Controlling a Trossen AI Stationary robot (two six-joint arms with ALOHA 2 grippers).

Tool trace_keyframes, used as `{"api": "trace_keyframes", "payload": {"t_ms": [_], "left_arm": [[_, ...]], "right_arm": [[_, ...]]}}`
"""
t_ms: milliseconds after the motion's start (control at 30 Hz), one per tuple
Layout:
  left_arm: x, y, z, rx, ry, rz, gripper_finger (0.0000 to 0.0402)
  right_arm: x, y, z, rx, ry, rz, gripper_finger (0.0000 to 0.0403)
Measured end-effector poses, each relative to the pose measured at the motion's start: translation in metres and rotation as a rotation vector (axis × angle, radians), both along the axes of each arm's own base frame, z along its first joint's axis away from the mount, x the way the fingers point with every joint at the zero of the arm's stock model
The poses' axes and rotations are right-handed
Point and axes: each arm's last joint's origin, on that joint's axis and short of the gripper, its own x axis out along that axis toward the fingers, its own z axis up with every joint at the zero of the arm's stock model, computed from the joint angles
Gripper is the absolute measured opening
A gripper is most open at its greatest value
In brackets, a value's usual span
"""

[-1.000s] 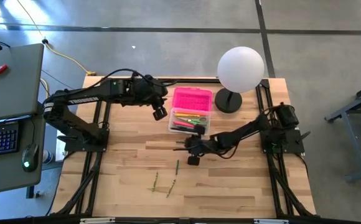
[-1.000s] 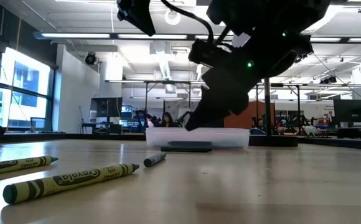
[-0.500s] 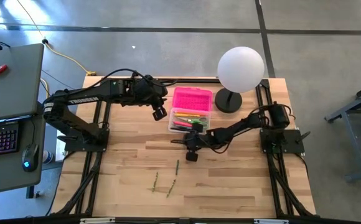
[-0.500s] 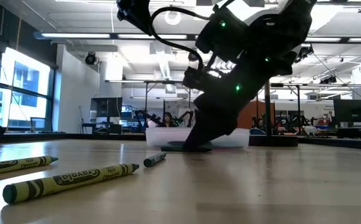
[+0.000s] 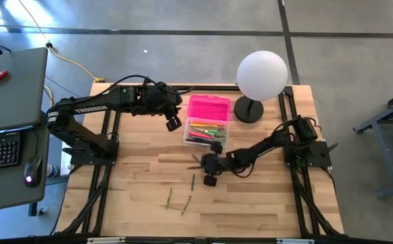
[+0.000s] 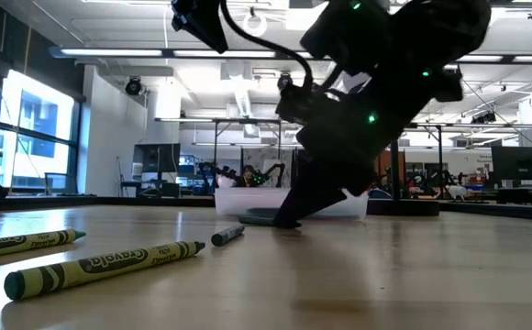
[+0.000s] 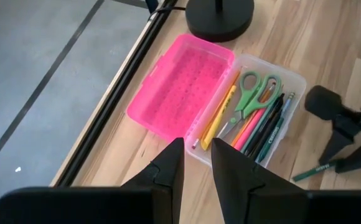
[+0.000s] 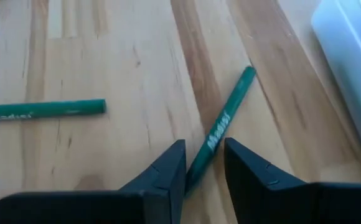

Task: Pick & place school supplies into a supply box
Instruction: Put the top dark green crayon into the transparent supply box

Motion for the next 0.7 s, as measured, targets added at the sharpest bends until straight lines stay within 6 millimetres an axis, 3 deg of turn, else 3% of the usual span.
{"api": "trace_keyframes", "payload": {"t_ms": [300, 500, 700], "left_arm": [[0.000, 0.000, 0.000, -0.007, -0.006, 0.009, 0.0113], [0.001, 0.000, 0.001, -0.006, -0.014, 0.009, 0.0113], [0.000, 0.000, 0.000, -0.006, -0.011, 0.009, 0.0113]], "right_arm": [[-0.005, 0.013, -0.006, -0.013, -0.146, -0.361, 0.0087], [0.000, 0.028, -0.033, -0.004, -0.223, -0.375, 0.0087], [-0.003, 0.039, -0.037, -0.109, -0.257, -0.376, 0.0087]]}}
